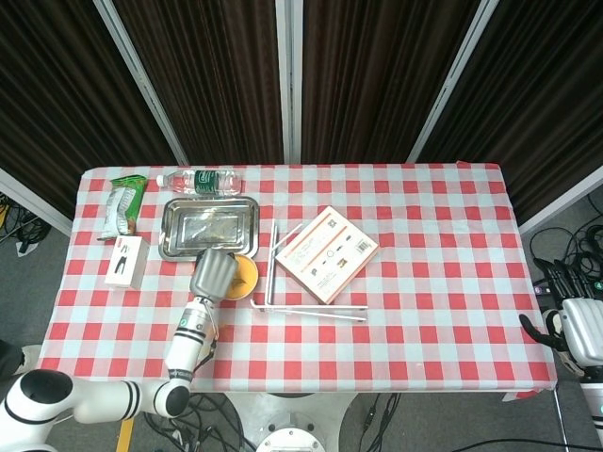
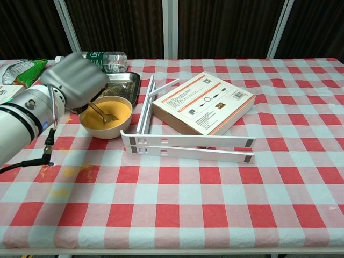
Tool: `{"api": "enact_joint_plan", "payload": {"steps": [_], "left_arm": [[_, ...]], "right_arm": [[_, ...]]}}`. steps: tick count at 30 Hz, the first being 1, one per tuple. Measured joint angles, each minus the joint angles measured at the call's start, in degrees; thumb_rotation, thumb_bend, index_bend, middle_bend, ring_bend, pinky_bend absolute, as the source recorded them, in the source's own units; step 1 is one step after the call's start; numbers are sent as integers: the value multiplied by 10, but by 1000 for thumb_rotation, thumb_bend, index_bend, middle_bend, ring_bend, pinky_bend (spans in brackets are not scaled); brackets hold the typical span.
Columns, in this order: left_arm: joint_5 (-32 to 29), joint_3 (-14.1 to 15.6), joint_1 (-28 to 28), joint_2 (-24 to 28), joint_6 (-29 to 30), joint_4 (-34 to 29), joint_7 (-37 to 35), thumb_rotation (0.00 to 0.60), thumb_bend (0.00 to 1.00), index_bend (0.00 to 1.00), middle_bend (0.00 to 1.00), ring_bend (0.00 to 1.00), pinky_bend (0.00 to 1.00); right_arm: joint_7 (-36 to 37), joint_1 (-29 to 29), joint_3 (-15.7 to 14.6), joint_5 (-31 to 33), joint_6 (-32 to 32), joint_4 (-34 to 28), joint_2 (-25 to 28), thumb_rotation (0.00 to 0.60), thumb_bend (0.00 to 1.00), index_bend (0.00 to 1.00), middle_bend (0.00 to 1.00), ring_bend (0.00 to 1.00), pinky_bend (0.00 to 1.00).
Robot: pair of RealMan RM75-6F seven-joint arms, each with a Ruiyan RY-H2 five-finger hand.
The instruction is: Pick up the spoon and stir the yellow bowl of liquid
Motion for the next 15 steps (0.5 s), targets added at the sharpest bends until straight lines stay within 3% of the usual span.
{"api": "enact_joint_plan", "payload": {"steps": [15], "left_arm": [[-99, -75, 3, 86, -72, -83, -98, 600, 433, 688, 989, 929, 977]], "right_arm": [[0, 1, 2, 1, 0, 1, -1, 600, 217, 21, 99, 0, 71]]}}
